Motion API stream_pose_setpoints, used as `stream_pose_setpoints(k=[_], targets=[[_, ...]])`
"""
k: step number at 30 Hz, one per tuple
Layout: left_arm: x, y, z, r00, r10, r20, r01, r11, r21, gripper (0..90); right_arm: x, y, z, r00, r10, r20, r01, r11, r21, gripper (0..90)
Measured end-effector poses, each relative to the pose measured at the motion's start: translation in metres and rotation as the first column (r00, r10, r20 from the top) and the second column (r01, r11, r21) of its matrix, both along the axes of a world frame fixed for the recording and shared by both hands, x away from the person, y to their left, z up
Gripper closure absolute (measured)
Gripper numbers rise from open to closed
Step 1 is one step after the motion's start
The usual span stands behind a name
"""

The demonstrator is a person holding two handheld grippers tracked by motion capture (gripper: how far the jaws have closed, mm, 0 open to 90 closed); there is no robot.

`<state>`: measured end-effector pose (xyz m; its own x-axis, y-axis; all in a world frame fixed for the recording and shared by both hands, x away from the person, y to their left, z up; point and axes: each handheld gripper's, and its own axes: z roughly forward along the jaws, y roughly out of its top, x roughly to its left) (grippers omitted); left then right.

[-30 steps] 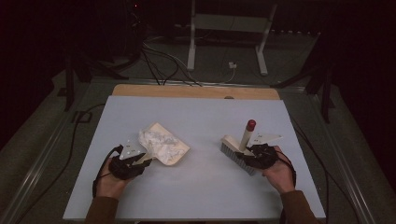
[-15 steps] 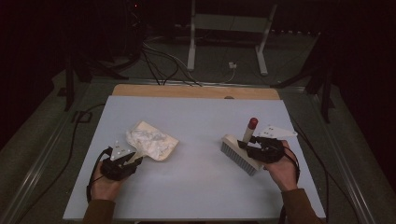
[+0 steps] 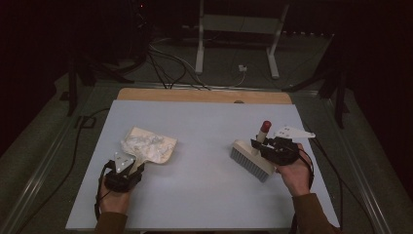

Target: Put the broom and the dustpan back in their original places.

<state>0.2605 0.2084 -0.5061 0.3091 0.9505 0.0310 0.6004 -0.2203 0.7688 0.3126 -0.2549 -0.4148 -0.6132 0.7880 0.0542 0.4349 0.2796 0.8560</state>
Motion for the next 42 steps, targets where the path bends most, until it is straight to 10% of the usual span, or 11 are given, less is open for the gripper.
stream_pose_setpoints(k=[9, 26, 33, 36, 42], targets=[[-0.005, -0.006, -0.006, 1.0, -0.007, -0.006, 0.007, 1.0, -0.007, 67.0, -0.012, -0.009, 0.012, 0.9853, 0.171, -0.01, -0.171, 0.982, -0.078, 70.0], [-0.011, -0.002, -0.004, 0.9999, 0.009, 0.015, -0.009, 0.9999, -0.007, 66.9, -0.034, -0.053, 0.025, 0.9037, 0.408, -0.131, -0.411, 0.912, 0.002, 70.2], [-0.011, -0.003, -0.006, 0.9999, 0.011, 0.008, -0.011, 0.9999, 0.0, 66.9, -0.028, -0.055, 0.017, 0.8289, 0.502, -0.247, -0.512, 0.859, 0.026, 70.2], [-0.01, -0.004, -0.006, 0.9999, 0.013, 0.005, -0.013, 0.9999, -0.001, 66.9, -0.017, -0.056, 0.01, 0.8415, 0.481, -0.246, -0.488, 0.872, 0.037, 70.0], [-0.008, -0.004, -0.006, 0.9995, 0.032, -0.005, -0.032, 0.9995, -0.001, 66.9, 0.004, -0.052, -0.005, 0.9023, 0.361, -0.235, -0.378, 0.925, -0.027, 65.2]])
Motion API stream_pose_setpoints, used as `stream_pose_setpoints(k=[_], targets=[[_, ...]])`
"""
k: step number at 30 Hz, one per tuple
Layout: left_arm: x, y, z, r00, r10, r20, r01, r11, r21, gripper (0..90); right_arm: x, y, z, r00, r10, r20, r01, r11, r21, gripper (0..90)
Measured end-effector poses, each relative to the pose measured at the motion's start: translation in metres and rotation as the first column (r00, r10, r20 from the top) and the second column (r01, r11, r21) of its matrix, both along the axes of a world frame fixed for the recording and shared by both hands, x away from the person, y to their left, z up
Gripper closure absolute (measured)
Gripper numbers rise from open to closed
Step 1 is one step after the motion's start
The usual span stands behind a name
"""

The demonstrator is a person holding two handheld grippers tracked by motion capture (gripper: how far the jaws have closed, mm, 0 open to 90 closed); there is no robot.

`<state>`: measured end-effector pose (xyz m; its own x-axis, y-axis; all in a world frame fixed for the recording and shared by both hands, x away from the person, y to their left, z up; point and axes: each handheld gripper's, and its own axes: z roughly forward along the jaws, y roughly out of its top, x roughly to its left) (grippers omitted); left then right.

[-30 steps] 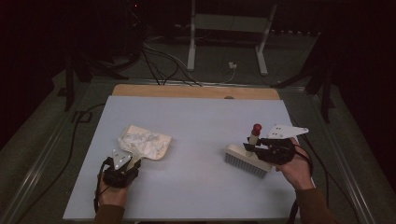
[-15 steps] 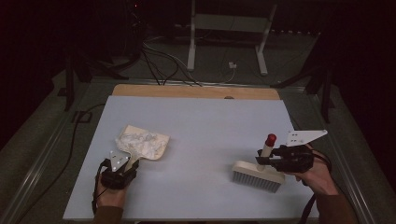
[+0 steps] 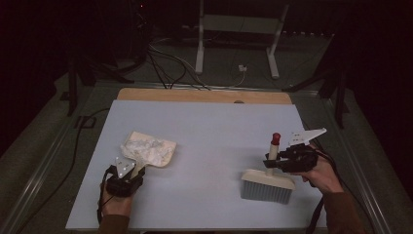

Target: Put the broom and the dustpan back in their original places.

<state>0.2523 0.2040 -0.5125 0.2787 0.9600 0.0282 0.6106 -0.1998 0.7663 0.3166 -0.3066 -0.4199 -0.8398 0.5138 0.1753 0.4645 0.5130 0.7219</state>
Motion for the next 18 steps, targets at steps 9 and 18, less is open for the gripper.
stream_pose_setpoints(k=[9, 18], targets=[[0.006, -0.003, -0.005, 0.9987, 0.047, -0.021, -0.046, 0.9988, 0.017, 66.9, 0.029, 0.013, -0.035, 0.98, -0.199, 0.002, 0.198, 0.977, -0.079, 58.0], [0.014, -0.009, -0.008, 0.9964, 0.08, -0.027, -0.079, 0.9964, 0.03, 66.9, 0.051, 0.024, -0.065, 0.9391, -0.342, -0.032, 0.331, 0.925, -0.186, 54.9]])
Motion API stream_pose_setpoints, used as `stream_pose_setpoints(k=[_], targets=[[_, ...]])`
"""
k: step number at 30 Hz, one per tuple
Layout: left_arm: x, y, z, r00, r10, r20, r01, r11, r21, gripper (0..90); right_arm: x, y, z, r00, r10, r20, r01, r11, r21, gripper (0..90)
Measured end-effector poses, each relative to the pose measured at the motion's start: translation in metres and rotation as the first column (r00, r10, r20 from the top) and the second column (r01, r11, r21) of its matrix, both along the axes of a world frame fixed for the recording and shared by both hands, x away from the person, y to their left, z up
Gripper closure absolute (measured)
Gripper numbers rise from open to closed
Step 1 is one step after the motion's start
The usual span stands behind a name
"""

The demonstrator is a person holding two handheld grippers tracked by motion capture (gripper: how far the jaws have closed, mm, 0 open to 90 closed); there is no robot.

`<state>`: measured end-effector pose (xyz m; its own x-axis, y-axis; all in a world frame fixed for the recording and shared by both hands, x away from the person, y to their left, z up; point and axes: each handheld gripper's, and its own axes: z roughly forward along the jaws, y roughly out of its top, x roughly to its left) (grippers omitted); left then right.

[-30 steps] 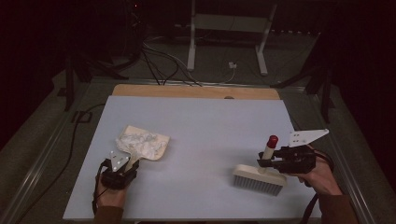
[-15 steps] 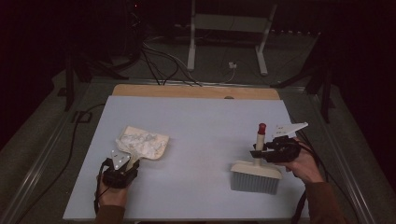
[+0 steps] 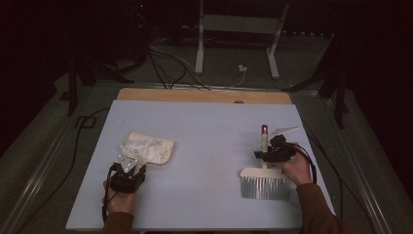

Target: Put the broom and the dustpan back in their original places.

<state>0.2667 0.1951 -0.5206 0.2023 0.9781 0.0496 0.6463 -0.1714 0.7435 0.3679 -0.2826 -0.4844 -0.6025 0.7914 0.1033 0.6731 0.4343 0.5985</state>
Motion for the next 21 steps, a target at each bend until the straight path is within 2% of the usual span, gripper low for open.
stream_pose_setpoints(k=[6, 9, 12, 16, 21], targets=[[0.006, -0.01, -0.001, 0.9998, 0.017, -0.01, -0.017, 0.9998, -0.005, 66.9, 0.006, 0.004, -0.009, 0.9988, -0.044, 0.021, 0.046, 0.993, -0.104, 54.3], [0.009, -0.013, -0.002, 0.9995, 0.029, -0.013, -0.03, 0.9995, -0.015, 66.8, 0.007, 0.006, -0.012, 0.9979, -0.054, 0.037, 0.059, 0.985, -0.162, 55.7], [0.012, -0.016, -0.003, 0.9991, 0.039, -0.018, -0.039, 0.9991, -0.017, 66.8, 0.009, 0.003, -0.015, 0.9974, -0.065, 0.031, 0.07, 0.983, -0.172, 56.0], [0.016, -0.021, -0.004, 0.9992, 0.035, -0.022, -0.035, 0.9994, -0.009, 66.9, 0.009, 0.001, -0.019, 0.9938, -0.108, 0.028, 0.111, 0.981, -0.157, 56.6], [0.02, -0.025, -0.006, 0.9983, 0.052, -0.028, -0.052, 0.9983, -0.025, 66.8, 0.008, 0.002, -0.022, 0.9891, -0.143, 0.033, 0.147, 0.977, -0.157, 57.0]])
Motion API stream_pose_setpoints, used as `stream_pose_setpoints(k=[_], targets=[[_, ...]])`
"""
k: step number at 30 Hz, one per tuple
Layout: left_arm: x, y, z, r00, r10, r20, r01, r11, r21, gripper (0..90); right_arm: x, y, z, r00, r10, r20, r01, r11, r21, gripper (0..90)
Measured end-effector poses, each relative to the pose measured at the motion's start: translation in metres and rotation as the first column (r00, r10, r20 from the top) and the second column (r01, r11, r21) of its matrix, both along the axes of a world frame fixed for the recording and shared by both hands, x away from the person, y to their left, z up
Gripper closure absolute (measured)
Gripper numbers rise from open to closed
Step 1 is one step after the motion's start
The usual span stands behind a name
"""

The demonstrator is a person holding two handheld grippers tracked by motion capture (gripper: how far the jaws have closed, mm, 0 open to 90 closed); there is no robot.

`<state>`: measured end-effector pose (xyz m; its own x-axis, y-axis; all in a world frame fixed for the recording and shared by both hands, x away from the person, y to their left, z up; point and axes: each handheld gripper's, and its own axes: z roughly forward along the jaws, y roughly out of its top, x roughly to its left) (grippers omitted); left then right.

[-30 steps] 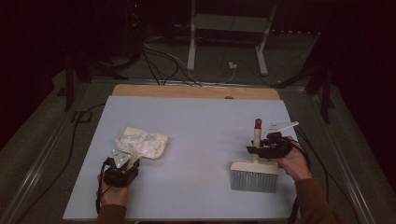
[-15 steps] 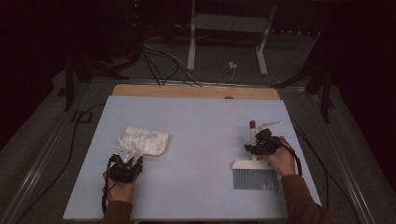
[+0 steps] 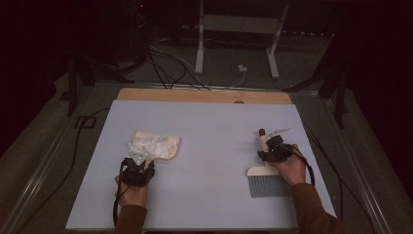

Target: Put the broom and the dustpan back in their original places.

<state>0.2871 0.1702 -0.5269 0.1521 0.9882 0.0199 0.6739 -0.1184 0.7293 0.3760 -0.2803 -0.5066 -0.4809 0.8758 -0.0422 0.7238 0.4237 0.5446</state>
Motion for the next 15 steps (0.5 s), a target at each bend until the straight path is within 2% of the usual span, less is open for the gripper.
stream_pose_setpoints(k=[7, 13, 15], targets=[[0.0039, -0.0007, -0.0005, 0.9995, 0.032, 0.004, -0.032, 0.9995, -0.007, 66.7, -0.0002, -0.0003, -0.0026, 0.9991, -0.039, 0.013, 0.039, 0.999, 0.012, 57.3], [0.0062, 0.0006, -0.0011, 0.9993, 0.037, 0.008, -0.037, 0.9992, -0.016, 66.2, 0.0012, -0.0018, -0.0037, 0.9974, -0.069, 0.021, 0.069, 0.997, 0.027, 56.8], [0.0069, 0.0007, -0.0021, 0.9995, 0.031, 0.002, -0.031, 0.9994, -0.014, 65.5, 0.0002, -0.0025, -0.0035, 0.997, -0.073, 0.028, 0.071, 0.997, 0.043, 53.5]])
